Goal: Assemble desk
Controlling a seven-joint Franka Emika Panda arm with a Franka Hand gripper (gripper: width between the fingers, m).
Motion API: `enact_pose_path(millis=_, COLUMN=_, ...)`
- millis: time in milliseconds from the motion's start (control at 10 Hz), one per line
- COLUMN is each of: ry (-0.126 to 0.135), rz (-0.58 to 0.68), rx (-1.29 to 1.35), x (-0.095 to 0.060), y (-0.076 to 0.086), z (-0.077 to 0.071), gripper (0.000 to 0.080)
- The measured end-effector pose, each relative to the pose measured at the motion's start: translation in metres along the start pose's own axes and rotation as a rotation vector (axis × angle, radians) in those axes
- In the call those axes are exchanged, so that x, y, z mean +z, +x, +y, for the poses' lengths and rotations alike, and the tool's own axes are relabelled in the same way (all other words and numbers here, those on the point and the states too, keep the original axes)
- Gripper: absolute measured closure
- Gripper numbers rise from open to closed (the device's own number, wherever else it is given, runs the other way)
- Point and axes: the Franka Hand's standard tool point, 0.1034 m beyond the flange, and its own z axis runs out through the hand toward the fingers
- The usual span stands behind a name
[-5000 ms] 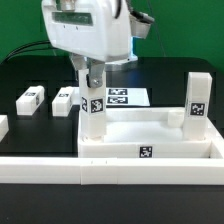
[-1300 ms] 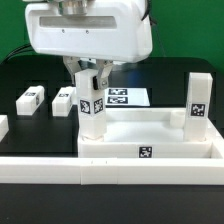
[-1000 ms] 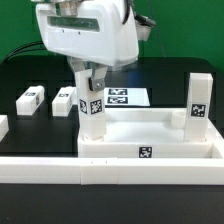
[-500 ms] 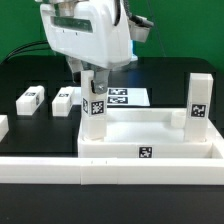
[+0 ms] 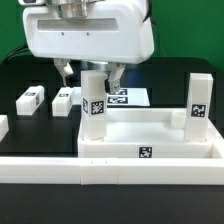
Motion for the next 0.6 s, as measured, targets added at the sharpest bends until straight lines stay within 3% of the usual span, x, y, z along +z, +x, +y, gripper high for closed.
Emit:
enact_pose_path(millis=200, ry=-0.016, rz=0.005, rx=-0.185, x=-0.0013, y=0.001, z=-0.0016, gripper=0.0151)
enact_pose_path(millis=400, ry=-0.048, rz=0.007, rx=-0.41, x=-0.0016, y=0.0006, z=-0.0037, gripper=0.0151)
enact_pose_path(millis=600, ry=-0.055, rz=0.004, rx=-0.555, x=-0.0012, y=0.0006, z=-0.0032, gripper=0.0151)
